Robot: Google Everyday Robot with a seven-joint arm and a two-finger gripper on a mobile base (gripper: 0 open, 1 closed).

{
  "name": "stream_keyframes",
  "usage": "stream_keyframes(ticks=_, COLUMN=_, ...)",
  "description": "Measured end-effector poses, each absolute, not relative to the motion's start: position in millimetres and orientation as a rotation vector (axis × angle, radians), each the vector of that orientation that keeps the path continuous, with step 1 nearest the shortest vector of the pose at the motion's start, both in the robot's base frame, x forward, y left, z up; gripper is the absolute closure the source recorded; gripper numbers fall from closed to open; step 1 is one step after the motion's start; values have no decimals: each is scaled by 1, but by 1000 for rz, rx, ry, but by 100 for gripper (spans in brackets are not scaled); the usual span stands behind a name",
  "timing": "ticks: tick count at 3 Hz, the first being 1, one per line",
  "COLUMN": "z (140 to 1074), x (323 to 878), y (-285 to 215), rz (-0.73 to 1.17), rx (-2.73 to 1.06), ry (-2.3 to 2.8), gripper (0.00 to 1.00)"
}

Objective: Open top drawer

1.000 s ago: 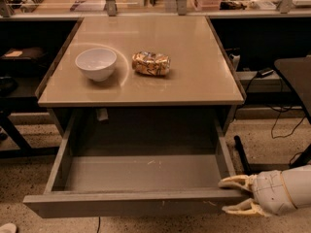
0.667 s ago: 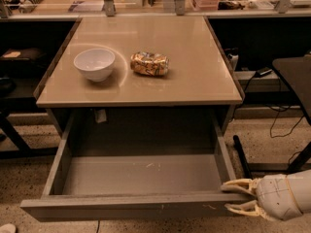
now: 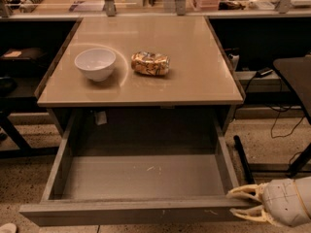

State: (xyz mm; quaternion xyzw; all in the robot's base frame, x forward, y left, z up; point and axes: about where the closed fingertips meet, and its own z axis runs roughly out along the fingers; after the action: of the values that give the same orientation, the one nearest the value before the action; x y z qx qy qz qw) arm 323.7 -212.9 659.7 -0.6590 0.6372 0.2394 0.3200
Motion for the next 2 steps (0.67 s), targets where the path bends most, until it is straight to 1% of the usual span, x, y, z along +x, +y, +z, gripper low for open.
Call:
stream_keyframes(ticks=1, z=663, x=324, y=-213, rz=629, rx=-1732, ry=1675, gripper=100)
stream_keyframes(ticks=2, z=663, x=324, y=-213, rz=629, rx=-1732, ry=1675, gripper=81)
